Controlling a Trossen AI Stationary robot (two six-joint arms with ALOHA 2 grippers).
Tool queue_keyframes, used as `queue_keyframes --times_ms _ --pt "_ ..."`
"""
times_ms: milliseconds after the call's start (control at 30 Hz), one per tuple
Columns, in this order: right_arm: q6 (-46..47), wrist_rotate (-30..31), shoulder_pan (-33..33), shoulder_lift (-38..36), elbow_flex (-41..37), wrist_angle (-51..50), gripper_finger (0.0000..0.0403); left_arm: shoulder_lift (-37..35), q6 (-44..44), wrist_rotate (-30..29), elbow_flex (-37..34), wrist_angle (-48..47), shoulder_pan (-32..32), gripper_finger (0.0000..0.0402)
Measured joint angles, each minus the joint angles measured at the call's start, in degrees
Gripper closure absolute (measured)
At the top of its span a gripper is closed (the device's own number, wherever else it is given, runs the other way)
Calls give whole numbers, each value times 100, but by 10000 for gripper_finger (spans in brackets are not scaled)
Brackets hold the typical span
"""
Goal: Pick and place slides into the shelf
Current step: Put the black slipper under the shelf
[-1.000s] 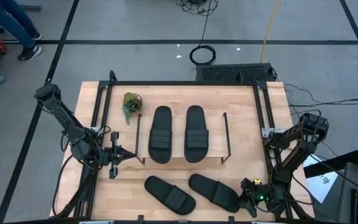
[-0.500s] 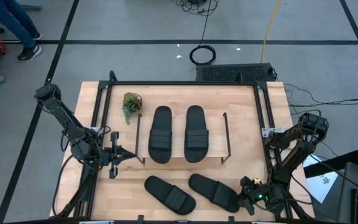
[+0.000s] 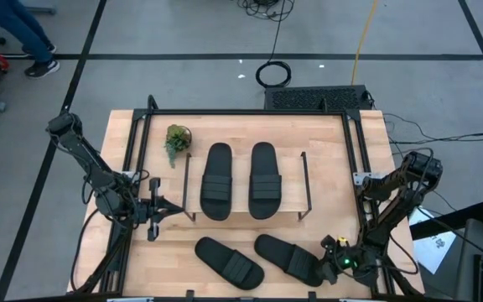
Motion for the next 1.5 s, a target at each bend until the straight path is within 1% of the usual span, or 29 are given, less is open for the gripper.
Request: queue_keyframes --times_ms 133,200,300,500,600,667,733,867,900,967,1033,1133,1200,1367,1500 --pt "188 54 -134 0 -74 -4 152 0 0 0 0 -2 0 397" --pt "342 222 -233 0 -105 -11 150 0 0 0 0 -7 0 400" --pt "641 299 -417 0 -159 -4 149 0 16 0 0 -9 0 393" --pt "593 297 -625 2 -163 42 156 2 26 0 0 -66 0 379" --pt "456 295 -666 2 -163 42 183 2 24 0 0 -106 0 379" --pt "436 307 -673 2 -163 47 214 2 20 0 0 -144 0 384" --pt "363 346 -673 2 -163 53 256 2 17 0 0 -153 0 389" --pt "321 512 -673 -4 -157 102 367 2 15 0 0 -152 0 400" --pt "321 590 -670 -4 -157 143 383 2 15 0 0 -151 0 399" --pt "314 782 -670 -4 -157 307 389 2 5 0 0 -151 1 394" --pt "286 1111 -667 0 -150 477 391 2 -13 0 0 -151 1 388" --pt "275 1568 -664 7 -14 367 397 2 -15 0 0 -151 1 381" --pt "324 1699 -664 7 127 273 397 2 -15 0 0 -151 0 383" --pt "646 2068 -663 137 628 -342 399 2 -17 0 0 -151 0 398" --pt "1362 2140 -624 670 1141 -873 400 2 -20 0 0 -151 0 395"
